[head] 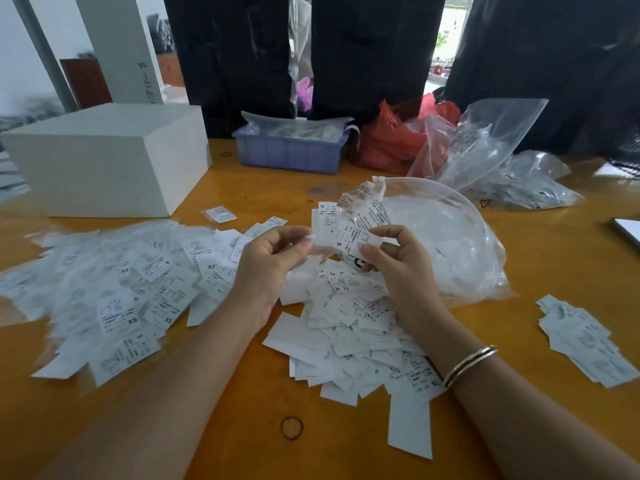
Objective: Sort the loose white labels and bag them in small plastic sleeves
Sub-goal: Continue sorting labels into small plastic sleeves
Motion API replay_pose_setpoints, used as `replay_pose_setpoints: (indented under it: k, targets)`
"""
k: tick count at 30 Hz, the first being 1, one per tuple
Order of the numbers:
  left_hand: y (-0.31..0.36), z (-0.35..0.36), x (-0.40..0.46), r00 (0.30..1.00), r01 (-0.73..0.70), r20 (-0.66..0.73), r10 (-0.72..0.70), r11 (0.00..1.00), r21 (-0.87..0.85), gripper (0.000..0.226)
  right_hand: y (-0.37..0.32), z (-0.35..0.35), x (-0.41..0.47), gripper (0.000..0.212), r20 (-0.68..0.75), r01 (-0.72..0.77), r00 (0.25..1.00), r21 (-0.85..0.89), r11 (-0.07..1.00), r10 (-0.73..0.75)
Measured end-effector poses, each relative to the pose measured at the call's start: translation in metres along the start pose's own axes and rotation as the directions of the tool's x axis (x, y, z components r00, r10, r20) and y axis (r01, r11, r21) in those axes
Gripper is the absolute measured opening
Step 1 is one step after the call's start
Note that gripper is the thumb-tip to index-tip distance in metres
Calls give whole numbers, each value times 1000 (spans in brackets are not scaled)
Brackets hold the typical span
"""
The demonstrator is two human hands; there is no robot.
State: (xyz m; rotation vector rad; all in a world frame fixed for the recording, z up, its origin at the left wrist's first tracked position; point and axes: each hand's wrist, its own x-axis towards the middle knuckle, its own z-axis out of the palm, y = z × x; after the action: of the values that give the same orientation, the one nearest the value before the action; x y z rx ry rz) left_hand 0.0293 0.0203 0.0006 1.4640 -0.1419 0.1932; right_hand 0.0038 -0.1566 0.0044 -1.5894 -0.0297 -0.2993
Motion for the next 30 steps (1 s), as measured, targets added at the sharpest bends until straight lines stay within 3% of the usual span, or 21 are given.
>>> replay_pose_setpoints:
  k: [8,16,20,26,30]
  targets:
    - [-3,1,-3,997,-36,70,30,995,89,22,5,2,2,19,76,86,994,-156,984,-75]
    - [-2,3,-4,995,8,102,-16,997,76,21,2,2,0,19,164,169,977,-201,965,-136]
    - [-1,3,-6,981,45,181,-71,988,146,20,4,5,-1,23,247,219,957,-281,934,-150]
    - [3,2,-5,993,40,102,-54,991,130,21,2,3,1,19,104,206,977,-265,942,-185]
    - [2,4,-7,991,7,128,-30,985,172,22,4,6,-2,25,184,254,961,-301,919,-206]
